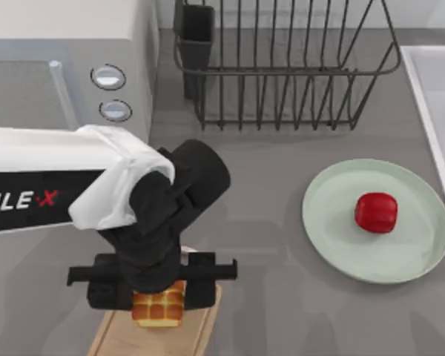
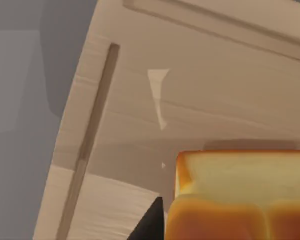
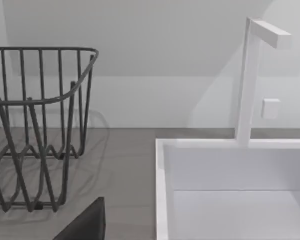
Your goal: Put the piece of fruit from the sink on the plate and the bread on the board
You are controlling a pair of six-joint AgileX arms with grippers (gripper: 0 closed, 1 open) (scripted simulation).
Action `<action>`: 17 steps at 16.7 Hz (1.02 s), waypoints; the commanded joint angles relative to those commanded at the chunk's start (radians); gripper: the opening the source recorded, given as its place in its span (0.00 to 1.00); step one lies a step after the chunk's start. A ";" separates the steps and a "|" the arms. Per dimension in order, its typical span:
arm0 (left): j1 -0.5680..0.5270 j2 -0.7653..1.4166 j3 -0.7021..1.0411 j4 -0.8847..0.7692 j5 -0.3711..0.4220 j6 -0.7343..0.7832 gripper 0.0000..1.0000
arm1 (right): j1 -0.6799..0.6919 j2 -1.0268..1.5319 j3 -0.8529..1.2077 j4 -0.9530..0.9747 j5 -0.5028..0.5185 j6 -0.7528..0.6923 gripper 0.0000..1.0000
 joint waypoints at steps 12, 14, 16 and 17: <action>0.000 0.000 0.000 0.000 0.000 0.000 1.00 | 0.000 0.000 0.000 0.000 0.000 0.000 1.00; 0.000 0.000 0.000 0.000 0.000 0.000 1.00 | 0.000 0.000 0.000 0.000 0.000 0.000 1.00; 0.000 -0.001 0.000 0.000 0.000 0.000 1.00 | 0.000 0.000 0.000 0.000 0.000 0.000 1.00; 0.000 -0.001 0.000 0.000 0.000 0.000 1.00 | 0.000 0.000 0.000 0.000 0.000 0.000 1.00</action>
